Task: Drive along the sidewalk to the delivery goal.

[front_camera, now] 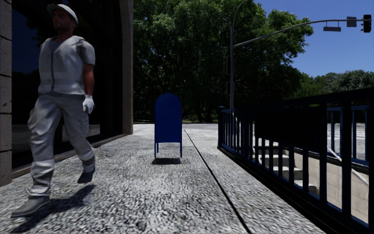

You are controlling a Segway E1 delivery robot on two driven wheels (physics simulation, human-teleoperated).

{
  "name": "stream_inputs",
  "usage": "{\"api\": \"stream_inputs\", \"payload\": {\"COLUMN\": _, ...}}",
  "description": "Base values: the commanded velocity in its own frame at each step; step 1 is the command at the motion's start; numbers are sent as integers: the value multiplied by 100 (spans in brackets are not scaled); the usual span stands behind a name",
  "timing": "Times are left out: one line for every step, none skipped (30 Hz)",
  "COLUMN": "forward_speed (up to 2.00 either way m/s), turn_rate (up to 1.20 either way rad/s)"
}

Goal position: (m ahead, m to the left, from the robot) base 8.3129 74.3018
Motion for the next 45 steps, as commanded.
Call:
{"api": "stream_inputs", "payload": {"forward_speed": 110, "turn_rate": 0}}
{"api": "stream_inputs", "payload": {"forward_speed": 110, "turn_rate": 0}}
{"api": "stream_inputs", "payload": {"forward_speed": 110, "turn_rate": 0}}
{"api": "stream_inputs", "payload": {"forward_speed": 110, "turn_rate": 0}}
{"api": "stream_inputs", "payload": {"forward_speed": 110, "turn_rate": 0}}
{"api": "stream_inputs", "payload": {"forward_speed": 110, "turn_rate": 0}}
{"api": "stream_inputs", "payload": {"forward_speed": 110, "turn_rate": 0}}
{"api": "stream_inputs", "payload": {"forward_speed": 110, "turn_rate": 0}}
{"api": "stream_inputs", "payload": {"forward_speed": 110, "turn_rate": 0}}
{"api": "stream_inputs", "payload": {"forward_speed": 110, "turn_rate": 0}}
{"api": "stream_inputs", "payload": {"forward_speed": 110, "turn_rate": 0}}
{"api": "stream_inputs", "payload": {"forward_speed": 110, "turn_rate": 0}}
{"api": "stream_inputs", "payload": {"forward_speed": 106, "turn_rate": 0}}
{"api": "stream_inputs", "payload": {"forward_speed": 99, "turn_rate": 0}}
{"api": "stream_inputs", "payload": {"forward_speed": 90, "turn_rate": 0}}
{"api": "stream_inputs", "payload": {"forward_speed": 90, "turn_rate": 0}}
{"api": "stream_inputs", "payload": {"forward_speed": 74, "turn_rate": 0}}
{"api": "stream_inputs", "payload": {"forward_speed": 64, "turn_rate": 0}}
{"api": "stream_inputs", "payload": {"forward_speed": 57, "turn_rate": 10}}
{"api": "stream_inputs", "payload": {"forward_speed": 57, "turn_rate": 10}}
{"api": "stream_inputs", "payload": {"forward_speed": 52, "turn_rate": 18}}
{"api": "stream_inputs", "payload": {"forward_speed": 51, "turn_rate": 25}}
{"api": "stream_inputs", "payload": {"forward_speed": 51, "turn_rate": 32}}
{"api": "stream_inputs", "payload": {"forward_speed": 51, "turn_rate": 38}}
{"api": "stream_inputs", "payload": {"forward_speed": 51, "turn_rate": 38}}
{"api": "stream_inputs", "payload": {"forward_speed": 51, "turn_rate": 44}}
{"api": "stream_inputs", "payload": {"forward_speed": 51, "turn_rate": 53}}
{"api": "stream_inputs", "payload": {"forward_speed": 51, "turn_rate": 56}}
{"api": "stream_inputs", "payload": {"forward_speed": 51, "turn_rate": 56}}
{"api": "stream_inputs", "payload": {"forward_speed": 51, "turn_rate": 60}}
{"api": "stream_inputs", "payload": {"forward_speed": 54, "turn_rate": 62}}
{"api": "stream_inputs", "payload": {"forward_speed": 66, "turn_rate": 63}}
{"api": "stream_inputs", "payload": {"forward_speed": 66, "turn_rate": 63}}
{"api": "stream_inputs", "payload": {"forward_speed": 78, "turn_rate": 63}}
{"api": "stream_inputs", "payload": {"forward_speed": 83, "turn_rate": 63}}
{"api": "stream_inputs", "payload": {"forward_speed": 86, "turn_rate": 63}}
{"api": "stream_inputs", "payload": {"forward_speed": 86, "turn_rate": 63}}
{"api": "stream_inputs", "payload": {"forward_speed": 93, "turn_rate": 63}}
{"api": "stream_inputs", "payload": {"forward_speed": 97, "turn_rate": 63}}
{"api": "stream_inputs", "payload": {"forward_speed": 101, "turn_rate": 63}}
{"api": "stream_inputs", "payload": {"forward_speed": 105, "turn_rate": 63}}
{"api": "stream_inputs", "payload": {"forward_speed": 105, "turn_rate": 63}}
{"api": "stream_inputs", "payload": {"forward_speed": 107, "turn_rate": 63}}
{"api": "stream_inputs", "payload": {"forward_speed": 107, "turn_rate": 61}}
{"api": "stream_inputs", "payload": {"forward_speed": 107, "turn_rate": 55}}
